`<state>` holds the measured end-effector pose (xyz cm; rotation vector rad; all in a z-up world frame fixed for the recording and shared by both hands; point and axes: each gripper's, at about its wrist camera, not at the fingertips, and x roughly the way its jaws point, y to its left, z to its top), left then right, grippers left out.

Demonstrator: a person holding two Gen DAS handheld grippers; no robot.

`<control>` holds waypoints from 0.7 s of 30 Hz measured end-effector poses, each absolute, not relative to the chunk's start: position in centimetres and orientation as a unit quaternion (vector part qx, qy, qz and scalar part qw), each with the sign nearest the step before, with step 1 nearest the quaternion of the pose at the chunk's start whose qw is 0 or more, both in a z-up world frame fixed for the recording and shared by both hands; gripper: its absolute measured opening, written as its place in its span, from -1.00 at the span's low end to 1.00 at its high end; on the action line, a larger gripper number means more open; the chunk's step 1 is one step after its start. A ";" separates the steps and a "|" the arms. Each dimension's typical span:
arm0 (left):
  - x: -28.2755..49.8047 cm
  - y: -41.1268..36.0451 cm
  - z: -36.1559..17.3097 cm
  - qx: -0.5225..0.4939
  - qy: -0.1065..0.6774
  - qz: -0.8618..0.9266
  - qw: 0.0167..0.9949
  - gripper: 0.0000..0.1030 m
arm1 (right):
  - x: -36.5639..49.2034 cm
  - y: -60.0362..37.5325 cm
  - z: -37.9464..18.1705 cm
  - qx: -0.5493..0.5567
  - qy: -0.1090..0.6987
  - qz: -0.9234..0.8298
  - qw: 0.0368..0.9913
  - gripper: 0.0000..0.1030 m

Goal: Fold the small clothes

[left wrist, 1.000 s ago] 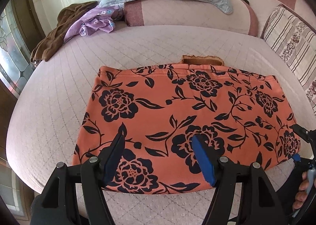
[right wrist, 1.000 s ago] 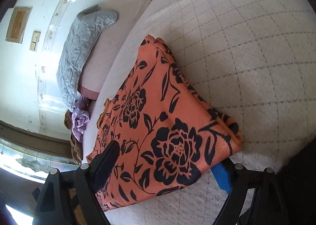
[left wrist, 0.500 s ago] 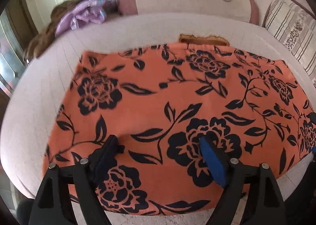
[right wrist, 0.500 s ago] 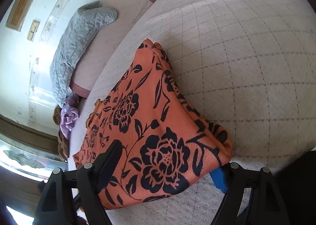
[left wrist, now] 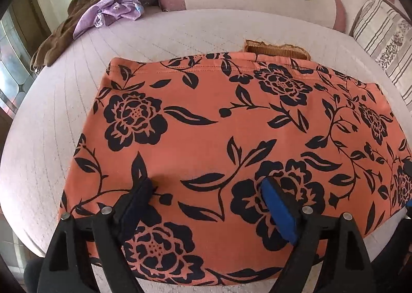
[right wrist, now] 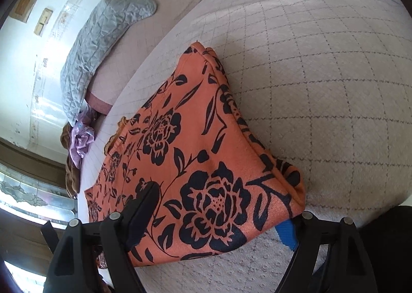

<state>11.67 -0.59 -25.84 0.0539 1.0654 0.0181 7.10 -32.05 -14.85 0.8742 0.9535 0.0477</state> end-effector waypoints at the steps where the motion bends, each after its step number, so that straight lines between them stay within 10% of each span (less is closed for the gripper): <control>1: 11.7 -0.6 -25.9 0.026 0.506 0.008 0.862 0.70 | 7.1 -32.0 -14.9 0.408 0.445 0.022 0.797 0.64; 15: 10.2 -0.4 -26.0 0.057 0.472 0.004 0.880 0.78 | 7.8 -31.4 -14.8 0.395 0.458 0.008 0.796 0.60; 18: 10.5 -0.2 -25.9 0.045 0.477 0.000 0.878 0.78 | 8.4 -31.0 -14.8 0.357 0.474 -0.008 0.805 -0.35; 21: 10.6 0.3 -25.7 0.039 0.476 -0.012 0.879 0.77 | 9.6 -30.8 -14.1 0.354 0.484 0.009 0.800 -0.63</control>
